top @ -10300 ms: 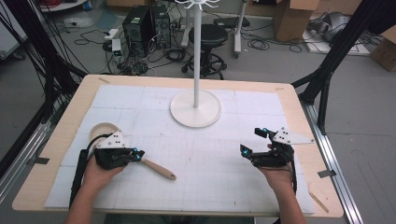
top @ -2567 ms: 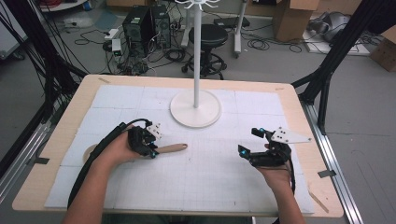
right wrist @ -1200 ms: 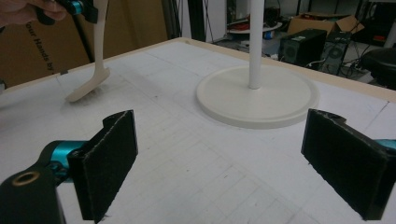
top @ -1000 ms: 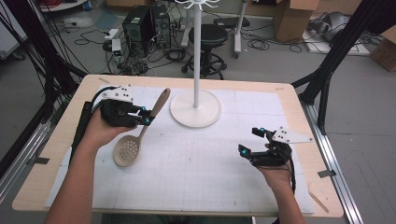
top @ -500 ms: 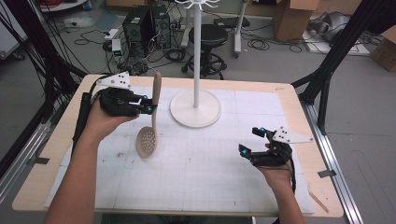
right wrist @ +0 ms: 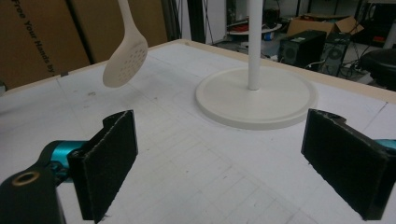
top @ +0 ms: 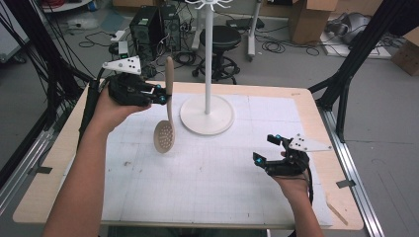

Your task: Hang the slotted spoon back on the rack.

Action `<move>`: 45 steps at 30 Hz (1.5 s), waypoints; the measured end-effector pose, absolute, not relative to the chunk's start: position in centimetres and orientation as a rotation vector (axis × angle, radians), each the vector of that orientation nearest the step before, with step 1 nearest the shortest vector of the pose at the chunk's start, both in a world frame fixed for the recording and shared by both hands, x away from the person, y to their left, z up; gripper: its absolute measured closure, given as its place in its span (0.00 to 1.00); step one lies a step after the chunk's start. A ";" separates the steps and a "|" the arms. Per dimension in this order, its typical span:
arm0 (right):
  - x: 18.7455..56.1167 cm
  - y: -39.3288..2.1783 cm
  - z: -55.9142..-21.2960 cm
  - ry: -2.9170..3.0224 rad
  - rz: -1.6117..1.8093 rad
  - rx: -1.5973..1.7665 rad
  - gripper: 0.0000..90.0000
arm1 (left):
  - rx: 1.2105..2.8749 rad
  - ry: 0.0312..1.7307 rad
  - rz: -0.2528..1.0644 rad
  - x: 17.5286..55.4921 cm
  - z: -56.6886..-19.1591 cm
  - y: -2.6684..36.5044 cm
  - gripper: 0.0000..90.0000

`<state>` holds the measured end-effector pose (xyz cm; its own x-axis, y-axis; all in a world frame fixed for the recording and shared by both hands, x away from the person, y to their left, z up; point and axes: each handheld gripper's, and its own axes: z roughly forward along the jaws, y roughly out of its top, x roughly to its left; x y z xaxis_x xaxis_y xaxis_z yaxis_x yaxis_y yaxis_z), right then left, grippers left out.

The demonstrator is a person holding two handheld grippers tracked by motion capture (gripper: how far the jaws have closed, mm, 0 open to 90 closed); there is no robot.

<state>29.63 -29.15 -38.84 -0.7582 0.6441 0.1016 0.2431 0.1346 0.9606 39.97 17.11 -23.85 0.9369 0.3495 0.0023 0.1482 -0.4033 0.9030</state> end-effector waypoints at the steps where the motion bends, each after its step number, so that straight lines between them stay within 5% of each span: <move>1: 29.6 -29.1 -38.8 2.081 1.659 0.859 0.11 | 1.992 0.358 0.226 40.2 -23.7 17.1 0.82; 45: 29.8 -29.7 -38.9 2.060 1.668 0.870 0.11 | 2.052 0.370 0.334 46.4 -16.0 13.4 0.82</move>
